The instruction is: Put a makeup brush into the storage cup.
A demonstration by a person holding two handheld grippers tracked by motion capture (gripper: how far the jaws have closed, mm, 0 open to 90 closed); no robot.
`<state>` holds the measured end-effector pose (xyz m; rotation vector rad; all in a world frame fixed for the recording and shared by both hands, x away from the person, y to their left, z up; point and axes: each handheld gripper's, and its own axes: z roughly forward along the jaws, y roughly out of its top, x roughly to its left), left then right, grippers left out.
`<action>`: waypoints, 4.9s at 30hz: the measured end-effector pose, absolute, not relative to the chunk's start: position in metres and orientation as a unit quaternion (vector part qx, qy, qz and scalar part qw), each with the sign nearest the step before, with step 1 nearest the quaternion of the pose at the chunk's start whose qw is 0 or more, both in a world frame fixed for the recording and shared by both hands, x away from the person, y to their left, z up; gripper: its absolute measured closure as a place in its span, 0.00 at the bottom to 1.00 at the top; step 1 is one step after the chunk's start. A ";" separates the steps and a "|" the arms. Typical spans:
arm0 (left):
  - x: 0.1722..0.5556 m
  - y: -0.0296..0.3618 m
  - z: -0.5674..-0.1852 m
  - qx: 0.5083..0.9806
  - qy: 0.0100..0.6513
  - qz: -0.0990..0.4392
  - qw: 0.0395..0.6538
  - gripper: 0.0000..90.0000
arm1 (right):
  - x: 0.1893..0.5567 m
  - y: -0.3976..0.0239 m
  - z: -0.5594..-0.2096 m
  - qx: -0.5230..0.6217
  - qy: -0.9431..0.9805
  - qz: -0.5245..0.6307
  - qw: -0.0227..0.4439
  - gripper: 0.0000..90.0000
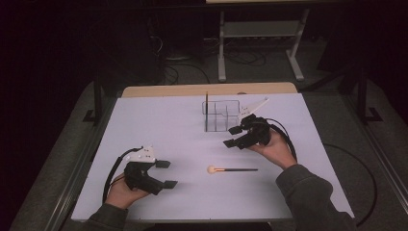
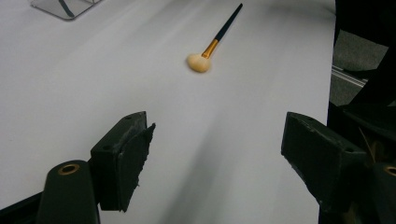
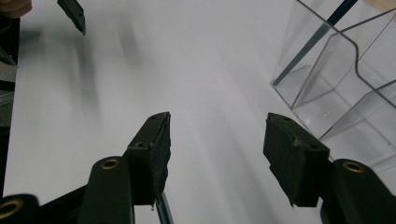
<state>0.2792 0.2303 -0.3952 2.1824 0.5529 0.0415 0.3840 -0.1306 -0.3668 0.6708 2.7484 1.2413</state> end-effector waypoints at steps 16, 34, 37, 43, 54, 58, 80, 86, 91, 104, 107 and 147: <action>0.279 0.229 -0.396 0.875 0.223 0.018 0.429 0.24 | 0.369 -0.133 -0.374 0.212 0.897 0.388 0.021 0.43; 0.280 0.230 -0.397 0.877 0.219 0.018 0.428 0.24 | 0.357 -0.135 -0.379 0.203 0.899 0.387 0.017 0.42; 0.280 0.230 -0.397 0.876 0.219 0.020 0.429 0.23 | 0.356 -0.135 -0.379 0.196 0.901 0.387 0.022 0.41; 0.281 0.227 -0.396 0.877 0.217 0.018 0.429 0.23 | 0.349 -0.134 -0.380 0.198 0.904 0.380 0.018 0.39; 0.282 0.226 -0.396 0.877 0.213 0.017 0.430 0.23 | 0.342 -0.137 -0.384 0.190 0.910 0.368 0.024 0.39; 0.282 0.227 -0.396 0.877 0.212 0.020 0.430 0.23 | 0.343 -0.134 -0.386 0.193 0.911 0.363 0.021 0.40; 0.283 0.227 -0.393 0.876 0.207 0.023 0.436 0.23 | 0.341 -0.116 -0.399 0.148 0.935 0.322 0.020 0.51; 0.282 0.227 -0.393 0.876 0.207 0.022 0.435 0.23 | 0.343 -0.113 -0.404 0.142 0.940 0.309 0.015 0.55; 0.282 0.226 -0.392 0.873 0.212 0.023 0.438 0.23 | 0.347 -0.108 -0.399 0.134 0.944 0.300 0.012 0.55; 0.281 0.225 -0.392 0.873 0.212 0.024 0.438 0.23 | 0.350 -0.103 -0.411 0.119 0.959 0.259 0.007 0.67; 0.281 0.224 -0.392 0.873 0.213 0.023 0.437 0.23 | 0.349 -0.101 -0.413 0.113 0.960 0.255 0.006 0.71; 0.284 0.228 -0.394 0.871 0.217 0.022 0.441 0.23 | 0.348 -0.089 -0.425 0.084 0.975 0.206 0.016 0.91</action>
